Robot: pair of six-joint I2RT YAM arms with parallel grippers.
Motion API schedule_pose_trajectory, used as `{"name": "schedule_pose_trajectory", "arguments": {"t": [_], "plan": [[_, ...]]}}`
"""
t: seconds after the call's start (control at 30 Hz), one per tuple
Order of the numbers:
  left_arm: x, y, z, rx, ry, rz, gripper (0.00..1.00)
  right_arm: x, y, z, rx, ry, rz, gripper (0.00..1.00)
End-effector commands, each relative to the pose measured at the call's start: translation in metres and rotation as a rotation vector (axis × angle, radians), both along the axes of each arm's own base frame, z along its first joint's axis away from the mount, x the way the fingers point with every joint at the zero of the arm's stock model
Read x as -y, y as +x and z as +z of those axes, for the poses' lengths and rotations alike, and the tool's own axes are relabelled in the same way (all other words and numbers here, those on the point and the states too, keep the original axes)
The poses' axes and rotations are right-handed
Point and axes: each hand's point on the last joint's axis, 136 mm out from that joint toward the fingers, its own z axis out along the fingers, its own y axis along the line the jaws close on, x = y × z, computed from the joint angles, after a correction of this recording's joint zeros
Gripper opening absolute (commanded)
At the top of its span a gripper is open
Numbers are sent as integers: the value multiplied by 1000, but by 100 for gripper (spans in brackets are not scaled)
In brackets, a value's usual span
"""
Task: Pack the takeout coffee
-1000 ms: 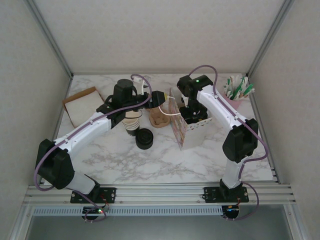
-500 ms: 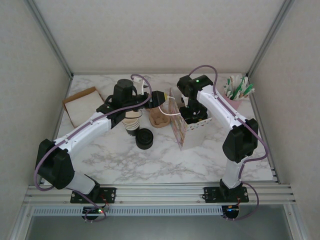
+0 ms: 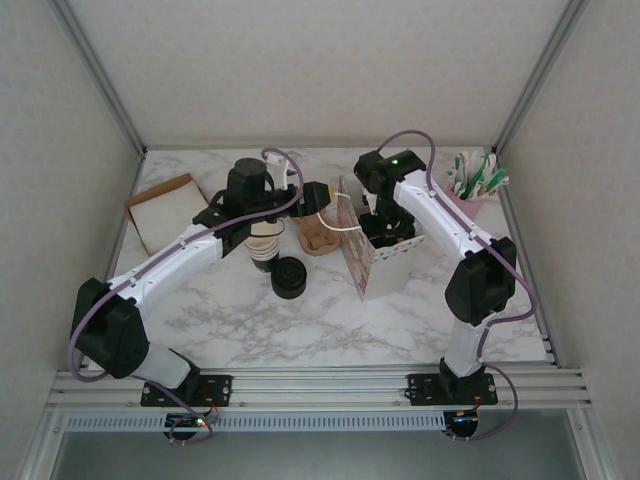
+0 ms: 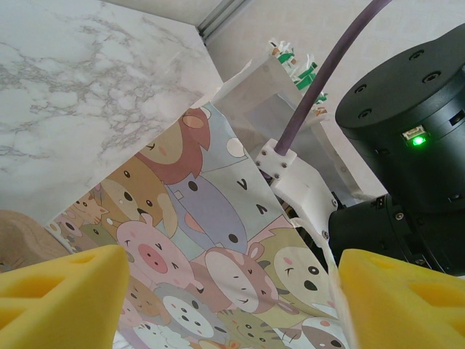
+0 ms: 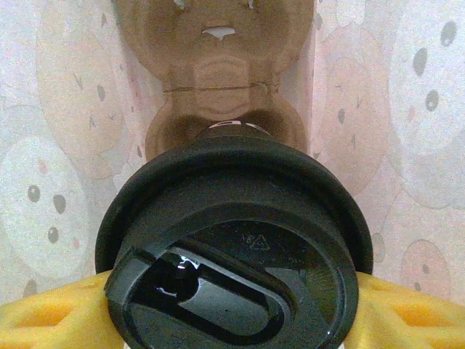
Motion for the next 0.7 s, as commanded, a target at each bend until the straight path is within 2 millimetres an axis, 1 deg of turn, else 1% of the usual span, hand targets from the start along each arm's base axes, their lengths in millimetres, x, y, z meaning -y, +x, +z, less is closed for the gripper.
{"name": "schedule_pose_trajectory", "arguments": {"t": [0.0, 0.5, 0.67], "plan": [[3, -3, 15, 37, -9, -10, 75, -2, -5, -3, -27, 8, 4, 69], [3, -2, 15, 37, -7, -9, 76, -3, -5, -9, -37, 7, 6, 69], [2, -3, 15, 36, -6, -9, 76, -3, -5, -15, -52, 1, 5, 69]]}}
